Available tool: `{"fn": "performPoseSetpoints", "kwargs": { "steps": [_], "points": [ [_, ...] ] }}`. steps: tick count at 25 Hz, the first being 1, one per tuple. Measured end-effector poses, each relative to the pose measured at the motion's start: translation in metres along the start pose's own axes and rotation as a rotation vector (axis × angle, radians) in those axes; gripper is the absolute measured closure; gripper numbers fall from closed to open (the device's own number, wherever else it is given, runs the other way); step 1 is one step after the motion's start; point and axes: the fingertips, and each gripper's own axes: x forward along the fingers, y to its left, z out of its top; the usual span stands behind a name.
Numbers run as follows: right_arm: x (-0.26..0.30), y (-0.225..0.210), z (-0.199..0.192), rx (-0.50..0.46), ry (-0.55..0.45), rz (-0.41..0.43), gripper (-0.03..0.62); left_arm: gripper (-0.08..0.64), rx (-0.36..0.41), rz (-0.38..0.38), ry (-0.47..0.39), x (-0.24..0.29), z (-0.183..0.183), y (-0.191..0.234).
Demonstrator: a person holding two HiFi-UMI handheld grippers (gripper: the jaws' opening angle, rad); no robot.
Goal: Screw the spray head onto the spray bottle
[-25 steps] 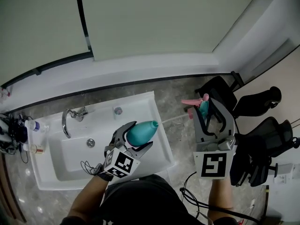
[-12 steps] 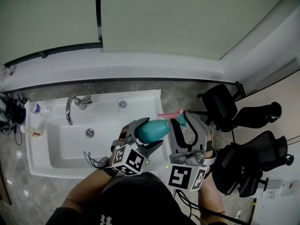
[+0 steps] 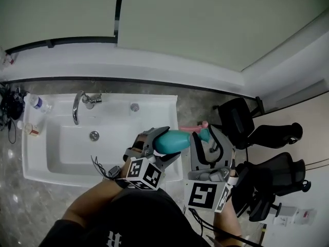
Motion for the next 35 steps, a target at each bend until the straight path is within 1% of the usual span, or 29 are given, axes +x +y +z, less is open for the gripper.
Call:
{"fn": "performPoseSetpoints", "kwargs": {
  "steps": [3,5,8,10,11,12,14,16,19,21,23,24,28,31,33,35],
  "points": [
    [-0.005,0.001,0.008,0.043,-0.013,0.061,0.439,0.164,-0.016,-0.015,-0.026,0.001,0.005,-0.004],
    [-0.008,-0.002,0.018,0.089,-0.072,0.113,0.439,0.164,-0.025,-0.024,-0.054,0.001,0.009,-0.007],
    [-0.015,-0.006,0.028,0.260,-0.149,0.187,0.439,0.164,-0.017,-0.031,-0.084,-0.001,0.013,-0.008],
    [-0.023,-0.011,0.029,0.364,-0.164,0.235,0.439,0.164,-0.015,-0.036,-0.107,-0.003,0.018,-0.008],
    [-0.027,-0.015,0.028,0.399,-0.168,0.266,0.439,0.164,-0.017,-0.039,-0.122,-0.004,0.022,-0.008],
    [-0.031,-0.018,0.026,0.419,-0.172,0.300,0.439,0.164,-0.018,-0.044,-0.137,-0.006,0.025,-0.009],
    [-0.039,-0.021,0.022,0.427,-0.188,0.364,0.440,0.164,-0.019,-0.058,-0.164,-0.009,0.032,-0.010],
    [-0.047,-0.022,0.026,0.441,-0.233,0.432,0.440,0.164,-0.015,-0.073,-0.187,-0.011,0.038,-0.011],
    [-0.057,-0.027,0.035,0.513,-0.306,0.541,0.440,0.164,-0.029,-0.098,-0.222,-0.013,0.045,-0.012],
    [-0.059,-0.031,0.038,0.558,-0.340,0.578,0.440,0.164,-0.055,-0.117,-0.252,-0.015,0.050,-0.012],
    [-0.060,-0.034,0.038,0.589,-0.356,0.592,0.440,0.164,-0.072,-0.133,-0.286,-0.019,0.056,-0.013],
    [-0.060,-0.034,0.039,0.588,-0.357,0.595,0.440,0.164,-0.072,-0.140,-0.297,-0.020,0.058,-0.014],
    [-0.061,-0.032,0.043,0.549,-0.348,0.589,0.440,0.164,-0.050,-0.151,-0.334,-0.021,0.065,-0.015],
    [-0.062,-0.037,0.040,0.559,-0.288,0.528,0.440,0.164,-0.032,-0.138,-0.359,-0.024,0.071,-0.012],
    [-0.061,-0.041,0.033,0.565,-0.219,0.460,0.440,0.164,-0.007,-0.114,-0.356,-0.025,0.072,-0.009],
    [-0.060,-0.042,0.029,0.574,-0.175,0.418,0.439,0.164,0.013,-0.088,-0.347,-0.024,0.070,-0.005]
  ]
}}
